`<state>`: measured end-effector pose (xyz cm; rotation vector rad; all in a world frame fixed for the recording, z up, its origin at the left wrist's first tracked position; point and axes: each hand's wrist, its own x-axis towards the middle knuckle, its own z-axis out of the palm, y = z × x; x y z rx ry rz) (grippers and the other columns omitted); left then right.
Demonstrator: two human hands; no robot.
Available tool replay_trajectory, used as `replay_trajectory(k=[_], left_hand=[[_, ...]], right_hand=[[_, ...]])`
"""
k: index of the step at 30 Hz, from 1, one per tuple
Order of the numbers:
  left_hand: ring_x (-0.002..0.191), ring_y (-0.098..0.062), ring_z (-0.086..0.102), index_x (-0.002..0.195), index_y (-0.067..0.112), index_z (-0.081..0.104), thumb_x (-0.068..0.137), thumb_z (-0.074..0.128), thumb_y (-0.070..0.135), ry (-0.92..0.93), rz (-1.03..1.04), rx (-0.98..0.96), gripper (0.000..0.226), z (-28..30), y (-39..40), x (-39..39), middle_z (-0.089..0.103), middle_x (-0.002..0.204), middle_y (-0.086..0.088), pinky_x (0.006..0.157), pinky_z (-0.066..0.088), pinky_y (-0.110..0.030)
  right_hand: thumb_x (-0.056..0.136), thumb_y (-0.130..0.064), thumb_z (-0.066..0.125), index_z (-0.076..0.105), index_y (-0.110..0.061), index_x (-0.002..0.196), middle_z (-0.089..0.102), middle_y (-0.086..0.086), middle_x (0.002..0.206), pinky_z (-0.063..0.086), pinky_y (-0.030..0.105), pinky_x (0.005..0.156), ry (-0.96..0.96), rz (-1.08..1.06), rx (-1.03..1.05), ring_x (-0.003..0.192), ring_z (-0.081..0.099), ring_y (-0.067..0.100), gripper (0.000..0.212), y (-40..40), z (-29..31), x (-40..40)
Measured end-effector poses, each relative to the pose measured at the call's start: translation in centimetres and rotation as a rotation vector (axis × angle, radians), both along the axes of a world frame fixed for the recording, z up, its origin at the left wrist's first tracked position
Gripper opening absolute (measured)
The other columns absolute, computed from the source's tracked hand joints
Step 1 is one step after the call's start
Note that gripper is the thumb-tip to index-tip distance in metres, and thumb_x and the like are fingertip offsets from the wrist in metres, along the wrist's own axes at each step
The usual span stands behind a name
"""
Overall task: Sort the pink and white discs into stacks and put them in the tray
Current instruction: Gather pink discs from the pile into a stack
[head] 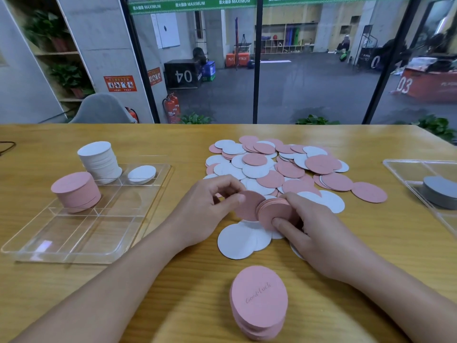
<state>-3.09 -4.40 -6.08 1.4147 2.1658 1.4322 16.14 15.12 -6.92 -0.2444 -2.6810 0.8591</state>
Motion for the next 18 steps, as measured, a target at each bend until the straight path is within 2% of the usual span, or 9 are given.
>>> replay_trajectory(k=[3,6,7,9,11,13,14,16,18], left_hand=[[0.089,-0.014,0.069,0.11,0.023,0.083,0.11,0.066,0.014,-0.09,-0.094,-0.025,0.019,-0.5,0.5,0.5,0.08,0.103,0.006,0.078,0.056,-0.032],[0.099,-0.006,0.073,0.122,0.024,0.083,0.113,0.061,0.011,-0.103,-0.145,-0.048,0.027,-0.8,0.9,1.2,0.083,0.112,0.009,0.084,0.056,-0.028],[0.102,-0.003,0.073,0.121,0.024,0.084,0.113,0.062,0.012,-0.074,-0.111,-0.039,0.027,-0.8,1.0,1.1,0.083,0.112,0.013,0.087,0.055,-0.025],[0.106,0.003,0.069,0.121,0.03,0.083,0.11,0.067,0.019,0.064,0.087,-0.04,0.023,-0.7,1.0,0.0,0.078,0.112,0.024,0.093,0.053,-0.023],[0.122,0.005,0.058,0.134,0.036,0.076,0.108,0.069,0.032,0.198,0.269,-0.149,0.027,-0.5,0.6,-1.6,0.069,0.131,0.03,0.106,0.048,-0.024],[0.138,-0.006,0.051,0.147,0.037,0.067,0.108,0.067,0.043,0.25,0.322,-0.3,0.039,-0.4,0.1,-2.7,0.063,0.149,0.02,0.111,0.043,-0.029],[0.138,-0.011,0.053,0.143,0.035,0.067,0.108,0.066,0.046,0.262,0.316,-0.348,0.037,-0.5,-0.1,-3.0,0.065,0.146,0.018,0.108,0.045,-0.031],[0.128,-0.018,0.058,0.124,0.029,0.067,0.108,0.064,0.048,0.303,0.281,-0.408,0.025,-0.9,-0.1,-2.9,0.069,0.127,0.015,0.098,0.048,-0.033],[0.132,-0.018,0.056,0.128,0.021,0.068,0.109,0.063,0.047,0.36,0.238,-0.454,0.033,-1.0,-0.1,-2.1,0.067,0.136,0.014,0.103,0.042,-0.029]], right_hand=[[0.105,-0.039,0.062,0.045,-0.05,0.096,0.056,-0.033,0.1,0.042,0.021,0.069,0.015,0.004,0.017,0.09,0.055,0.004,0.022,-0.2,0.1,-0.1],[0.106,-0.038,0.062,0.05,-0.043,0.101,0.058,-0.029,0.099,0.044,0.025,0.07,0.007,0.0,0.013,0.087,0.056,0.008,0.013,-0.2,0.0,-0.1],[0.106,-0.038,0.062,0.048,-0.041,0.096,0.058,-0.027,0.097,0.043,0.025,0.067,0.008,0.001,0.012,0.084,0.055,0.009,0.017,-0.1,-0.1,-0.2],[0.106,-0.038,0.061,0.043,-0.04,0.089,0.058,-0.026,0.093,0.041,0.026,0.064,0.006,-0.007,0.007,0.08,0.053,0.01,0.025,0.0,-0.2,-0.2],[0.106,-0.039,0.061,0.043,-0.038,0.089,0.058,-0.023,0.092,0.042,0.027,0.064,0.003,-0.015,0.002,0.078,0.052,0.012,0.025,0.0,-0.2,-0.2],[0.106,-0.04,0.06,0.044,-0.04,0.091,0.058,-0.024,0.093,0.042,0.028,0.062,-0.005,-0.015,0.01,0.08,0.052,0.012,0.023,0.0,-0.2,-0.2],[0.106,-0.04,0.06,0.044,-0.041,0.092,0.058,-0.025,0.094,0.042,0.028,0.062,-0.008,-0.013,0.01,0.081,0.053,0.012,0.021,0.0,-0.2,-0.2],[0.107,-0.04,0.06,0.046,-0.039,0.093,0.059,-0.025,0.094,0.043,0.029,0.064,-0.006,-0.004,-0.004,0.082,0.054,0.012,0.019,0.0,-0.2,-0.1],[0.106,-0.039,0.061,0.048,-0.035,0.094,0.06,-0.021,0.093,0.046,0.03,0.067,-0.001,-0.001,-0.017,0.081,0.054,0.013,0.018,0.0,-0.1,-0.1]])
